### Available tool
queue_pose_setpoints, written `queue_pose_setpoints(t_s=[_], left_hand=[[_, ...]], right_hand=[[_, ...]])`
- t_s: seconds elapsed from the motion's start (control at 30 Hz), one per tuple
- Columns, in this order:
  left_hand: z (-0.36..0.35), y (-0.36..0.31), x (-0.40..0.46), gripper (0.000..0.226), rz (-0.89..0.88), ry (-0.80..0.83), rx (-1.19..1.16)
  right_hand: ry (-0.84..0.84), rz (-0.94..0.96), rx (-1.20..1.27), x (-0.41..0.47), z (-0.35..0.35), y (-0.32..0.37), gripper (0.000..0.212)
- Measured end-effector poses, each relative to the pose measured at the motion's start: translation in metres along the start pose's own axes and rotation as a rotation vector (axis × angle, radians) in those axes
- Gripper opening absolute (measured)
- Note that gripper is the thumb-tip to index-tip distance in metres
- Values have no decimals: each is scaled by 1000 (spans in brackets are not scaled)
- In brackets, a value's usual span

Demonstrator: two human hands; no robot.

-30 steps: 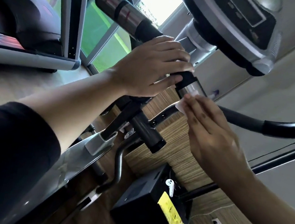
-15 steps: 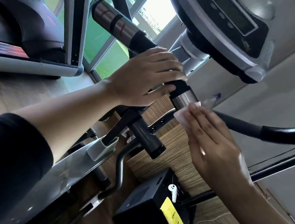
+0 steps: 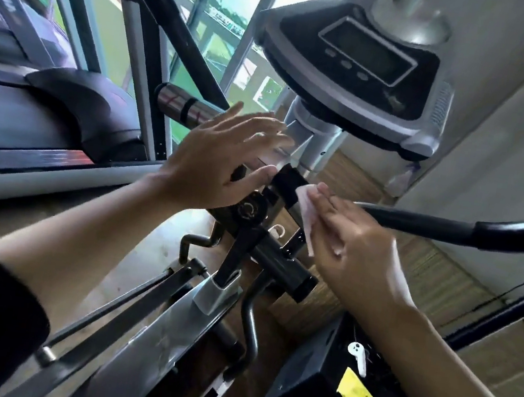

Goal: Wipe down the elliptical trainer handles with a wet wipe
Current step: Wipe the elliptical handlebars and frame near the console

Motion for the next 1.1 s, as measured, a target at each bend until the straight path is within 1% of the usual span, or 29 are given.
queue_pose_setpoints(t_s=[0.07, 0.17, 0.3, 0.37, 0.47, 0.57, 0.63, 0.73, 0.77, 0.9, 1.1], left_hand=[[3, 10, 0, 48, 36, 29, 3], [3, 24, -4, 50, 95, 63, 41], [2, 36, -10, 50, 124, 107, 57], [1, 39, -10, 50, 115, 117, 58], [-1, 39, -11, 45, 102, 98, 64], [-6, 37, -12, 43, 106, 67, 67], [-7, 37, -12, 43, 106, 56, 71], [-6, 38, -13, 43, 101, 54, 73], [-6, 38, -12, 43, 99, 54, 70], [-8, 36, -12, 45, 111, 44, 55], [-11, 33, -13, 45, 132, 19, 57]], right_hand=[[-6, -67, 76, 15, -3, 5, 32], [25, -109, 36, 20, -3, 6, 32], [-10, -103, -4, 11, 0, 9, 36], [-7, -114, 17, 17, -2, 10, 31], [23, -214, 103, 35, -5, 13, 27], [22, -254, 112, 39, -6, 13, 27], [18, -235, 92, 32, -6, 13, 28], [-19, -156, -26, 26, -7, 15, 26], [-25, -155, -24, 29, -8, 15, 26], [-12, -224, 119, 49, -13, 21, 29], [-23, -100, -20, 28, -10, 16, 26]])
Point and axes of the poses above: each hand's wrist, its own x-axis towards the middle knuckle, its own z-axis out of the back of the hand, y = z × x, the point moved 1 cm from there along x, towards the middle knuckle, and after that the axes turned 9 degrees about x, right-handed, at the moved point
